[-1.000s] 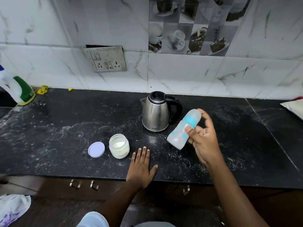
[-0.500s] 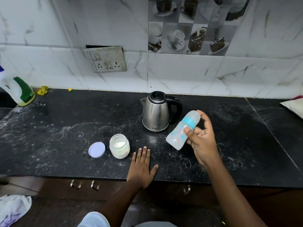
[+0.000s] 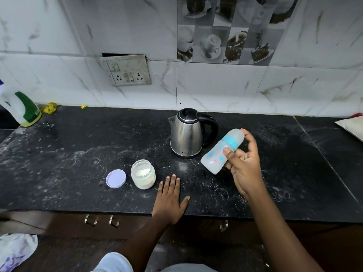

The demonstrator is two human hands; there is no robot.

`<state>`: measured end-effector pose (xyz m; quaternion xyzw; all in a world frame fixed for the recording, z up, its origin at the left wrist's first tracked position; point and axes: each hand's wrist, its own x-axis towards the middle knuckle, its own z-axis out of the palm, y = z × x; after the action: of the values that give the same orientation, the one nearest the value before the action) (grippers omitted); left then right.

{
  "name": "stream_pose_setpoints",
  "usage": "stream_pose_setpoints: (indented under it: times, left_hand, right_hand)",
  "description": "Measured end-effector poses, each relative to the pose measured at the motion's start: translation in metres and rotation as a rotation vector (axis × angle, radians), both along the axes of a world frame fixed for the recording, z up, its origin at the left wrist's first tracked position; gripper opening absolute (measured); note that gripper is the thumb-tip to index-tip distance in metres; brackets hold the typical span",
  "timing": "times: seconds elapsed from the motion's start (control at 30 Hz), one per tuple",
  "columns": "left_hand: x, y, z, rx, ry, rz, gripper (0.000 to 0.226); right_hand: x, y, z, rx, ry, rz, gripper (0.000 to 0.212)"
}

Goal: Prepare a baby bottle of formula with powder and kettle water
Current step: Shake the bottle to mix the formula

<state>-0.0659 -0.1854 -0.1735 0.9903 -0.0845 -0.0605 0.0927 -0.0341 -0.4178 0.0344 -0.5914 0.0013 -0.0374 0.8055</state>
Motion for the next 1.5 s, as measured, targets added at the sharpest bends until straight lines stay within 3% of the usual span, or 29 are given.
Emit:
stream_pose_setpoints:
  times: [0.13,0.27,0.4,0.53,0.63,0.8,0.93,1.07,1.2,1.37,1.5]
  left_hand:
    - [-0.0004,0.0004,-0.0002,-0.002,-0.002,0.005,0.089]
    - [0.0000,0.0003,-0.0006,0.019,0.000,0.002,0.089]
    - [-0.0002,0.0003,-0.0011,0.018,-0.003,0.006,0.089]
    - [-0.0004,-0.0001,-0.0005,0.026,-0.007,0.005,0.088]
    - [-0.0009,-0.0001,0.0001,0.017,-0.004,0.006,0.088]
    - [-0.0011,-0.0004,0.0006,0.024,-0.005,0.004,0.087]
    - [-0.0013,0.0001,0.0012,0.016,-0.004,0.007,0.087]
    - [-0.0011,0.0004,0.0013,0.022,0.000,0.002,0.090]
    - [-0.0013,0.0002,0.0005,0.024,-0.003,0.005,0.089]
    - [-0.0009,-0.0004,0.0004,0.016,-0.013,0.005,0.088]
    - [-0.0010,-0.0002,0.0005,0.017,-0.007,0.008,0.089]
  right_hand:
    - [-0.0054,0.0018,-0.0047,-0.079,-0.004,0.148,0.074]
    - [-0.0036,0.0015,-0.0045,0.002,0.003,0.002,0.076]
    - [-0.0060,-0.0002,-0.0066,-0.054,0.013,0.133,0.078]
    - [-0.0034,-0.0041,-0.0059,0.024,0.012,-0.015,0.078]
    - [-0.0042,-0.0032,-0.0054,-0.057,0.015,0.128,0.077]
    - [0.0004,-0.0017,-0.0032,0.000,0.010,0.019,0.074]
    - [-0.0003,0.0003,-0.0024,-0.072,0.023,0.142,0.080]
    - [0.0018,-0.0020,-0.0002,0.068,0.015,-0.013,0.084]
    - [-0.0004,-0.0026,-0.0020,-0.060,0.024,0.146,0.080]
    - [0.0014,0.0019,0.0020,0.046,0.020,-0.021,0.082]
    - [-0.0007,0.0036,-0.0016,-0.059,0.015,0.128,0.082]
